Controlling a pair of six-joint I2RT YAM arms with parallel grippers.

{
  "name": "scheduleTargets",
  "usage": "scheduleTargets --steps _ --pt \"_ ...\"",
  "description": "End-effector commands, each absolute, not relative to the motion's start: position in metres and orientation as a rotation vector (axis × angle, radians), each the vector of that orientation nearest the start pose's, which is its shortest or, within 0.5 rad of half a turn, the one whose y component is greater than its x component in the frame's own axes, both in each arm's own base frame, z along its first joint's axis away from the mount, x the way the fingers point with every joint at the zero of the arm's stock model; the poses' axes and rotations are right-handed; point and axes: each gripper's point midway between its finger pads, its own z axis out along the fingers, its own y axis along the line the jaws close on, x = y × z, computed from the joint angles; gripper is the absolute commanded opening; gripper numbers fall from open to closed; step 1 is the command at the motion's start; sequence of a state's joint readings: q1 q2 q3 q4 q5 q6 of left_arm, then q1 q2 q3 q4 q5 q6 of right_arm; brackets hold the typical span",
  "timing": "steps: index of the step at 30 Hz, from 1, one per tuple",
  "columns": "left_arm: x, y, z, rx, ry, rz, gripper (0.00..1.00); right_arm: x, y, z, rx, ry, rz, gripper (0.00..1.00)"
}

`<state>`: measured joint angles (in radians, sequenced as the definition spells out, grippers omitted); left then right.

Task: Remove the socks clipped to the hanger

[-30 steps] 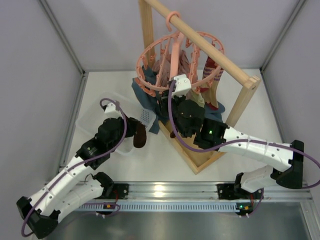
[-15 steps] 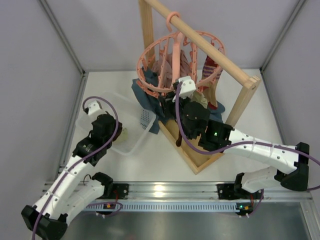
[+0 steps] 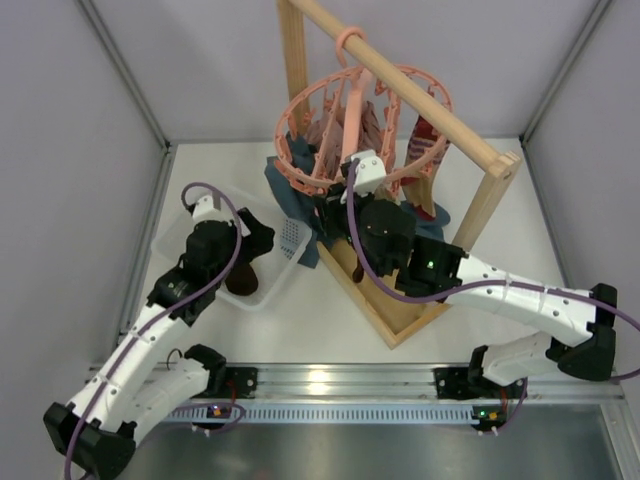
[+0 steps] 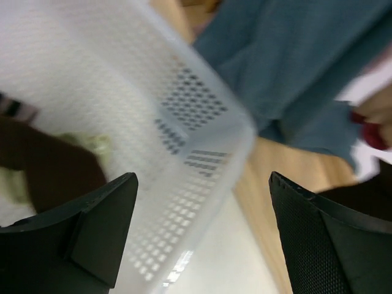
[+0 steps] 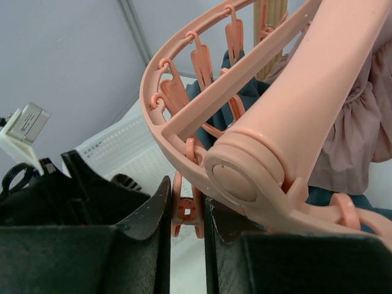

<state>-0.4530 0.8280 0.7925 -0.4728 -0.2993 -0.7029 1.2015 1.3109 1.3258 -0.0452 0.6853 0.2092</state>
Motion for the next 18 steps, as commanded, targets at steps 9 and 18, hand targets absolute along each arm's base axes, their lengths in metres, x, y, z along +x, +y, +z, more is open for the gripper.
scheduleTargets --steps 9,18 --pt "0.238 -0.202 0.238 -0.076 1.832 -1.066 0.83 0.244 0.382 0.389 -0.298 1.682 0.614 0.08" --pt "0.228 -0.256 0.217 0.107 1.880 -0.915 0.89 0.244 0.385 0.393 -0.286 1.693 0.616 0.09"
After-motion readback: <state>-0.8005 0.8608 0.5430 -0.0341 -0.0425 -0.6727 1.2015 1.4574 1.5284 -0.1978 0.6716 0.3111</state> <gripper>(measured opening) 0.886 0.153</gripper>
